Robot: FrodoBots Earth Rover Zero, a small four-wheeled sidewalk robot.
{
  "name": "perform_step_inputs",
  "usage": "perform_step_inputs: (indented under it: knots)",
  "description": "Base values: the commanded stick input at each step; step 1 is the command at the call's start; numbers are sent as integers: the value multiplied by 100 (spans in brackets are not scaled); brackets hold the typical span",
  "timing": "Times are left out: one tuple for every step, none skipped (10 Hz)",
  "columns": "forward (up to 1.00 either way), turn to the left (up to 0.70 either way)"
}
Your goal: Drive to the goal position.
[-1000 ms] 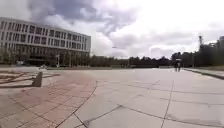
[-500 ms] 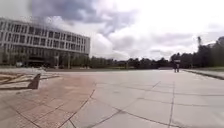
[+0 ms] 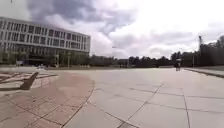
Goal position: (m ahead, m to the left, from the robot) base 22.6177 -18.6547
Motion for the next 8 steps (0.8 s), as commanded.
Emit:
perform_step_inputs:
  knots:
    - [70,0]
    - [70,0]
    - [70,0]
    - [70,-2]
    - [70,-35]
    - [70,-29]
    - [70,-12]
    - [70,0]
